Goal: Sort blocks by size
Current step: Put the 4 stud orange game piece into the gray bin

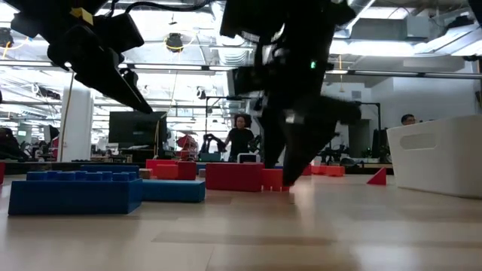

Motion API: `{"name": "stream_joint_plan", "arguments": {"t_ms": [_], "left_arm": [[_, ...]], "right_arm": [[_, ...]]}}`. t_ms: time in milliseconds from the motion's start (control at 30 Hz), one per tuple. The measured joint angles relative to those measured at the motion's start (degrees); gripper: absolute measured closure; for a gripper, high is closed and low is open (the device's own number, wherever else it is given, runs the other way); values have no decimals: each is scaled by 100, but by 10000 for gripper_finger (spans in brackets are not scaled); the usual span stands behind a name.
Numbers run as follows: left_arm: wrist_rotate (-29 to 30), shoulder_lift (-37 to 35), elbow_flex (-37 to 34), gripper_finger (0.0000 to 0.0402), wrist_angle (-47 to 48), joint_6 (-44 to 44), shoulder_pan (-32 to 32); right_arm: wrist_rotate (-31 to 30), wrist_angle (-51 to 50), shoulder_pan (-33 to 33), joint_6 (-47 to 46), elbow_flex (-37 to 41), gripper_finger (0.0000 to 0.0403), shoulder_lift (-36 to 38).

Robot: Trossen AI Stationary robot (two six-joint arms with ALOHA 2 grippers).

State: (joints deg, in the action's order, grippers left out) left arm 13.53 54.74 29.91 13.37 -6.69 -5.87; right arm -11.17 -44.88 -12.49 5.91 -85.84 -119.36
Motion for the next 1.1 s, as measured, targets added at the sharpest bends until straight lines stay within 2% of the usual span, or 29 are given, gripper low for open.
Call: {"name": "stream_joint_plan", "arguments": {"t_ms": [133,300,467,567,800,933,1100], "left_arm": [[27,-2,2,137,17,-3,0],[30,-2,2,137,40,-40,0],[69,-2,2,137,-12,6,0],[106,-2,2,137,-62,58,0],[104,-115,2,137,-78,58,0],[130,-345,2,137,-87,54,0],[141,-537,2,137,-93,52,0]], "right_arm": [[274,95,52,226,-15,122,-178],[340,57,95,168,-24,166,-211],[361,85,141,30,9,242,-38],[339,-90,149,-100,9,244,116],[177,-1780,38,-1358,9,244,1005],[-69,-2487,-342,-2148,9,244,1606],[52,-2751,-1075,-3725,386,244,2441]]}}
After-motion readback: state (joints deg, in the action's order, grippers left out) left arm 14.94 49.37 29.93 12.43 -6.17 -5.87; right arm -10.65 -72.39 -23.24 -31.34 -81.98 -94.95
